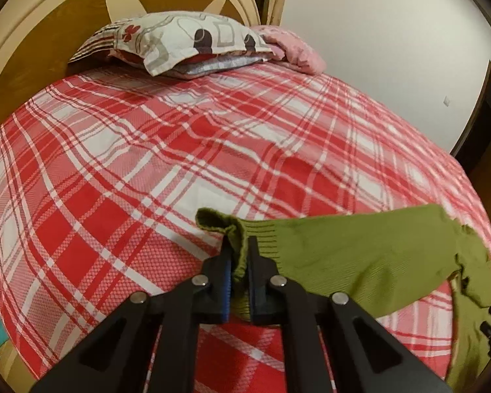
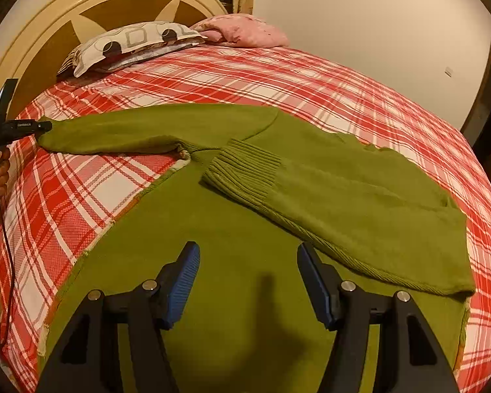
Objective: Fold small clothes
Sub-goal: 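Lift the cuff with the left tool and fold the sleeve across the body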
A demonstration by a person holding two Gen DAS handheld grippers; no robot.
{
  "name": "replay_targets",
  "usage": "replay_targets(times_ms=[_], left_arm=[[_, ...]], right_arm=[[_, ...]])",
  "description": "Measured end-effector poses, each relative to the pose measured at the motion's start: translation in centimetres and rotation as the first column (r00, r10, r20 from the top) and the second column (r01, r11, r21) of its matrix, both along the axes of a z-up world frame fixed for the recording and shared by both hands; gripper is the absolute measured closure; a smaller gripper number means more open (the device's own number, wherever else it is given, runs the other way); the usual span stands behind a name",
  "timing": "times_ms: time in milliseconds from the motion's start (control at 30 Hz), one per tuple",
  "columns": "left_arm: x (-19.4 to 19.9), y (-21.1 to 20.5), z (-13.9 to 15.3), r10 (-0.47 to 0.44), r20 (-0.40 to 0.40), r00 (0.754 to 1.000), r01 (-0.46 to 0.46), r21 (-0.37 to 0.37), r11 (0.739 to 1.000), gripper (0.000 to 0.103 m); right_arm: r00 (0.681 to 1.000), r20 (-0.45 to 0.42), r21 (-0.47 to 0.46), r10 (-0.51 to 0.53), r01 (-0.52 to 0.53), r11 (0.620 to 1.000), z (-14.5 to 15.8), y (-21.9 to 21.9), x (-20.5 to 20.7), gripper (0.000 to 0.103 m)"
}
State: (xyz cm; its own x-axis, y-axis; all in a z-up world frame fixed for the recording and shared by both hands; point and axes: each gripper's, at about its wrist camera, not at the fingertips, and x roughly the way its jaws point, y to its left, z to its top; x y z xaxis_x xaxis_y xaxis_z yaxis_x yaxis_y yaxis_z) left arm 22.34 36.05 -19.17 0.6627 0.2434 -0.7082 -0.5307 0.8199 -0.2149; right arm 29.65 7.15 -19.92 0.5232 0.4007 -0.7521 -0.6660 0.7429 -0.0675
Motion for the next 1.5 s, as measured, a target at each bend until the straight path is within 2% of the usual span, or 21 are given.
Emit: replay_targets(times_ms=[267,500,833,1100,1233,1500], left_arm=[[0.4,-2.7,4.0,-0.051,0.076,0.996,0.052,-0.008,0.999,0.096],[2.0,-6.7,7.8,-0.124,0.154,0.980,0.131,-0.030,0.991,0.097],[5.4,-14.1,12.7,-0.267,0.236,0.934,0.272,0.014,0.962,0.097],[8.4,-19.6,14.9,-0.349,0.269,0.898,0.357,0.020,0.934,0.097],[10.2,-22.8,16.2,-0.388,0.286,0.876,0.403,0.006,0.915,0.097],[12.7,-29.6,18.3,-0.486,0.295,0.823,0.496,0.046,0.867,0.097]], right_arm=[[0.999,0.013,0.053,-0.049,0.048,0.997,1.2,-2.8,-0.5,0.040],[0.996,0.018,0.078,-0.083,0.081,0.994,1.7,-5.3,-1.0,0.040],[0.990,0.013,0.137,-0.143,0.140,0.981,2.4,-9.9,-1.1,0.040],[0.981,-0.008,0.170,-0.193,0.192,0.967,2.7,-13.7,-0.8,0.040],[0.974,-0.015,0.185,-0.228,0.226,0.956,2.6,-16.0,-0.7,0.040],[0.949,-0.047,0.226,-0.312,0.315,0.922,1.4,-20.6,-0.1,0.040]])
